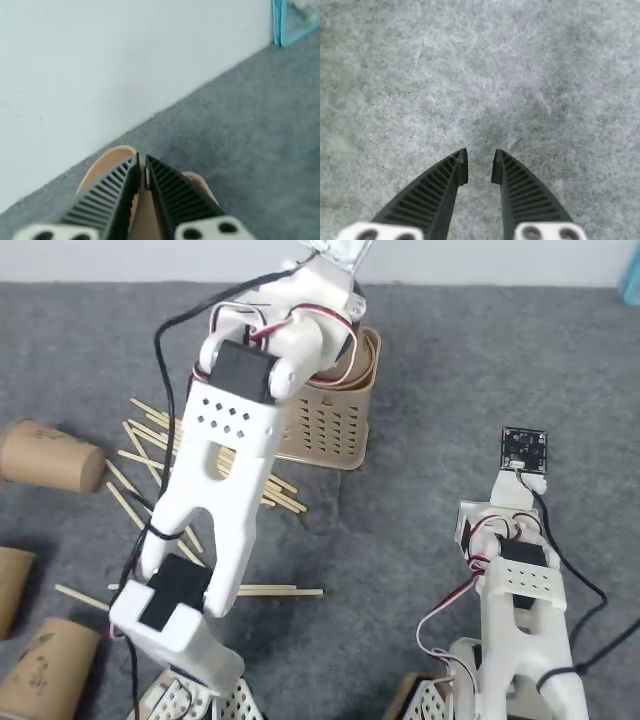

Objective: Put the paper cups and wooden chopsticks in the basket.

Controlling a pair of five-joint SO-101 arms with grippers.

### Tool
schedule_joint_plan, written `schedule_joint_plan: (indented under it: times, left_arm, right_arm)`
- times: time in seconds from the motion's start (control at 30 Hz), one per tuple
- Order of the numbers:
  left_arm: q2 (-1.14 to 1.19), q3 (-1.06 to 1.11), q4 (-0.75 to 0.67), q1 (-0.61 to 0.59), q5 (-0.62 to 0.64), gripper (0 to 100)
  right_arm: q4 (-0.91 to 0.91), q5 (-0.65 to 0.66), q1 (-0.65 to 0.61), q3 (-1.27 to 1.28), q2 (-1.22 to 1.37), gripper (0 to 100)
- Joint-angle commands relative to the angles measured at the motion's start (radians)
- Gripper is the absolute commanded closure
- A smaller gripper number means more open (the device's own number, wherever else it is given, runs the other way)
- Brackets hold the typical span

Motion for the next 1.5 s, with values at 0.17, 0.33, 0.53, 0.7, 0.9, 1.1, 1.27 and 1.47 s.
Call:
schedule_joint_plan:
  times: [0.17,0.33,0.53,0.7,0.9,1.1,1.27,1.47]
  left_arm:
    - [-0.04,-0.039,0.166,-0.003,-0.02,81]
    - [-0.126,-0.11,0.167,-0.104,0.077,77]
    - [-0.319,-0.139,0.384,-0.295,0.138,79]
    - [-0.477,-0.125,0.605,-0.554,0.219,80]
    - [-0.644,0.226,0.595,-0.961,0.278,80]
    - [-0.818,0.699,0.588,-1.197,0.126,80]
    - [-0.953,1.059,0.468,-1.43,-0.017,80]
    - [-1.094,1.374,0.307,-1.758,-0.196,80]
  right_arm:
    - [-0.022,0.02,0.008,-0.011,-0.044,90.4]
    - [-0.022,0.02,0.01,-0.009,-0.044,90.4]
    - [-0.022,0.02,0.01,-0.009,-0.044,90.4]
    - [-0.022,0.02,0.005,-0.009,-0.044,90.4]
    - [-0.016,0.02,0.005,-0.008,-0.044,90.4]
    - [-0.015,0.02,0.005,-0.006,-0.044,90.4]
    - [-0.021,0.02,0.005,0.003,-0.044,90.4]
    - [-0.022,0.02,0.004,0.003,-0.044,90.4]
